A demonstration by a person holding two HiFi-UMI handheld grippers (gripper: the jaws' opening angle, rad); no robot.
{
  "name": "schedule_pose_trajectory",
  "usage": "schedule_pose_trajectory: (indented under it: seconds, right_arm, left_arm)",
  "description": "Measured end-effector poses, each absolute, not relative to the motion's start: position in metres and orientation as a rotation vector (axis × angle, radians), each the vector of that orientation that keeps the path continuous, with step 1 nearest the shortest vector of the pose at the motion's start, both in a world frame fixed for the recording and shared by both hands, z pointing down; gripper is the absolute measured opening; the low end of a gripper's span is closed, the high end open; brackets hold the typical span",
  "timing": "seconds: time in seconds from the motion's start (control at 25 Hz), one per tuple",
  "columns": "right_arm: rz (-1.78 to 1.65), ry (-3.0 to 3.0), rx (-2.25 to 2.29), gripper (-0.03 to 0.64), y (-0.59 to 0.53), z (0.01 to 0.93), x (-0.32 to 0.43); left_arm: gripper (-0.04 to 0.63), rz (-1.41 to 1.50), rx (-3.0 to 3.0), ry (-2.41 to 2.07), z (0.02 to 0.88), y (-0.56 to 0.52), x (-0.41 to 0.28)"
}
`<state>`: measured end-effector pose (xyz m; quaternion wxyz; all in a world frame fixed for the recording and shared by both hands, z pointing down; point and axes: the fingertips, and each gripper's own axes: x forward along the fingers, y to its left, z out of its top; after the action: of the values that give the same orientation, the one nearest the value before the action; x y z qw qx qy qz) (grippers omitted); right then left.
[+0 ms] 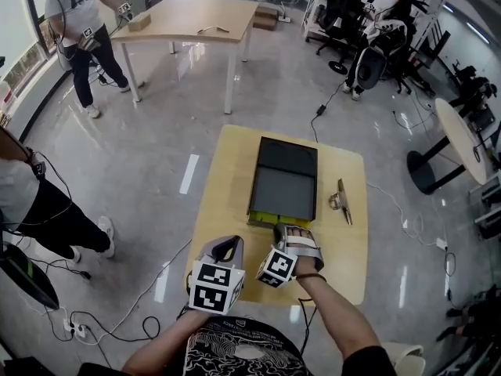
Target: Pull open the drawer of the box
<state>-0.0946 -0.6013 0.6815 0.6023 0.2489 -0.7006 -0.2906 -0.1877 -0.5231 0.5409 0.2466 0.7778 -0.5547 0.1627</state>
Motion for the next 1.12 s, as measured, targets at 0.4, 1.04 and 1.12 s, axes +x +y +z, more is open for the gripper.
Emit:
schedule_pose_trajectory:
  seconds: [0.4, 1.04, 1.12]
  right_arm:
    - [-0.652, -1.618, 0.568, 0.057, -0.552, 0.67, -0.095]
    - [-0.646, -1.61, 0.545, 0.054, -0.478, 0.671, -0.075]
    - [-0.642, -1.606, 0.545, 0.054, -0.467, 0.674, -0.071]
  left_arm:
    - [0.011, 0.456, 2.132, -1.497, 0.535, -0.48, -0.187]
    - [0.011, 0.465, 2.116, -1.518, 0.536, -0.42, -0.172]
    - [0.011, 0.465, 2.111, -1.521, 0.54, -0.409, -0.169]
